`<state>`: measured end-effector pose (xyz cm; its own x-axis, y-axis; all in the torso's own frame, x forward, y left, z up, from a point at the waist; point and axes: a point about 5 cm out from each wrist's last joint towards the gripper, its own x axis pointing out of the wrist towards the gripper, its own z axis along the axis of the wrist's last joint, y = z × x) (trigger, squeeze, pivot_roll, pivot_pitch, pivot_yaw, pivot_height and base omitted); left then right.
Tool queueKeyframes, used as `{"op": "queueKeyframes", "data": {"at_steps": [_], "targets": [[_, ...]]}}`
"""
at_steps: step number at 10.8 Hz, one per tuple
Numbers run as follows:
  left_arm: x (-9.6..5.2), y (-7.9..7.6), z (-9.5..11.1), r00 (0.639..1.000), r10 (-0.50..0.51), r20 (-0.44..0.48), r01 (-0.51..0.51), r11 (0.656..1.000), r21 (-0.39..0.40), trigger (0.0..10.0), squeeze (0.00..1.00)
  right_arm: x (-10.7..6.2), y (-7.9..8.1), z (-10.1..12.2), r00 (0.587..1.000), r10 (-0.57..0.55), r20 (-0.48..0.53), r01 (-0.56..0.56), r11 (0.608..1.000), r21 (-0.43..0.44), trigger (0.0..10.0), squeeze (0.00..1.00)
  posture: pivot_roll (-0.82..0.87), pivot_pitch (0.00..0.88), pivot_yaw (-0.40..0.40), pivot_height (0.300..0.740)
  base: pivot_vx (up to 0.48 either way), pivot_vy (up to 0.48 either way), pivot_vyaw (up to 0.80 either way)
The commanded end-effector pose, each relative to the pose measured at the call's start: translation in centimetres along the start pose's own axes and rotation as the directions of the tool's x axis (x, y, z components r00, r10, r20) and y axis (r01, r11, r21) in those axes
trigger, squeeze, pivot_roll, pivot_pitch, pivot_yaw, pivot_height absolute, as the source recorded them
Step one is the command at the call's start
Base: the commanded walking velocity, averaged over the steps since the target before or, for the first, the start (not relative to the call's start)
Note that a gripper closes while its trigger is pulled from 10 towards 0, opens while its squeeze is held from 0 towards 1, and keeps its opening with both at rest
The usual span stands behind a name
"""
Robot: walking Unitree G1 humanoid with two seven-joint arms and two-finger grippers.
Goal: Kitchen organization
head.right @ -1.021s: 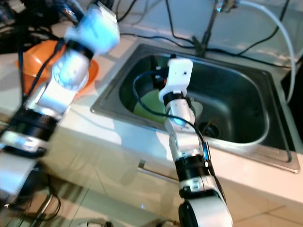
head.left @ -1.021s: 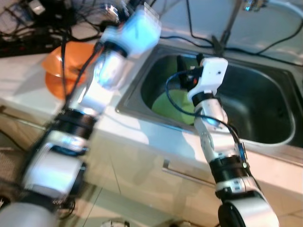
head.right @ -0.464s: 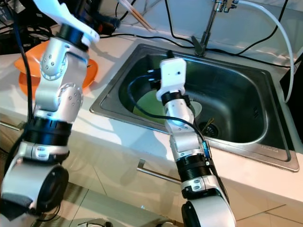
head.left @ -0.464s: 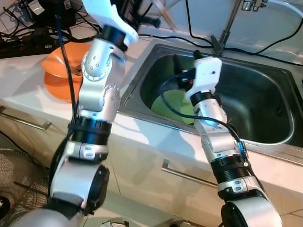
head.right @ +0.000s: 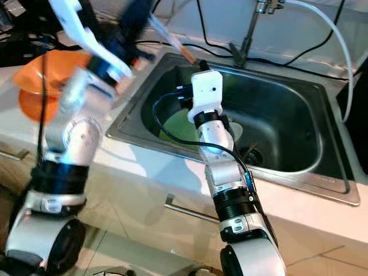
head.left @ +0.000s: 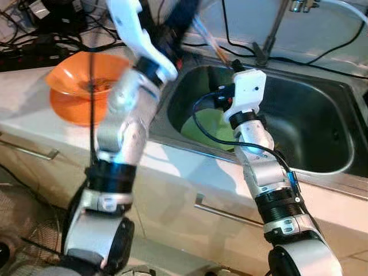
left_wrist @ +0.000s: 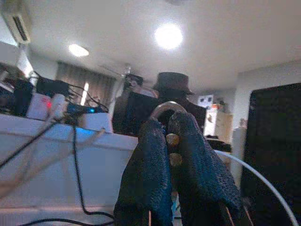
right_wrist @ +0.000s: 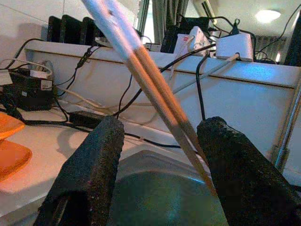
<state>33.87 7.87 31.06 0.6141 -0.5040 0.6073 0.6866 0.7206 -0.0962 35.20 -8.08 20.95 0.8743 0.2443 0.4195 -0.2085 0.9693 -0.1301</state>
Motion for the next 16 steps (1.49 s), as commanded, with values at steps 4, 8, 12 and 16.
{"op": "queueKeyframes", "data": {"at_steps": [4, 8, 12, 16], "targets": [[-0.2, -1.0, 0.0, 0.997, -0.063, -0.034, 0.061, 0.997, -0.037, 10.0, 0.0, -0.1, 0.5, 0.3, 1.0, 0.008, 0.02, -0.008, 1.0, -0.004, 10.0, 0.0, 0.08, 0.027, -0.021, 0.74, 0.0, 0.0, 0.0], [-0.8, -1.0, -0.6, 0.993, -0.065, -0.102, 0.066, 0.998, 0.005, 10.0, 0.0, -0.1, 0.1, -0.2, 1.0, -0.026, -0.009, 0.026, 1.0, -0.011, 10.0, 0.0, 0.09, 0.034, -0.016, 0.74, 0.0, 0.0, 0.0], [-0.8, -0.6, -0.7, 0.992, -0.03, -0.126, 0.036, 0.998, 0.043, 10.0, 0.0, 0.0, -0.3, -0.1, 0.999, -0.043, -0.012, 0.043, 0.999, -0.013, 0.0, 0.0, 0.09, 0.047, -0.017, 0.74, 0.0, 0.0, 0.0], [-0.8, -0.6, -1.0, 0.99, -0.029, -0.137, 0.037, 0.998, 0.054, 10.0, 0.0, -0.1, -0.3, -0.4, 0.998, -0.053, -0.026, 0.053, 0.999, -0.006, 0.0, 0.0, 0.09, 0.049, -0.017, 0.74, 0.0, 0.0, 0.0]]}}
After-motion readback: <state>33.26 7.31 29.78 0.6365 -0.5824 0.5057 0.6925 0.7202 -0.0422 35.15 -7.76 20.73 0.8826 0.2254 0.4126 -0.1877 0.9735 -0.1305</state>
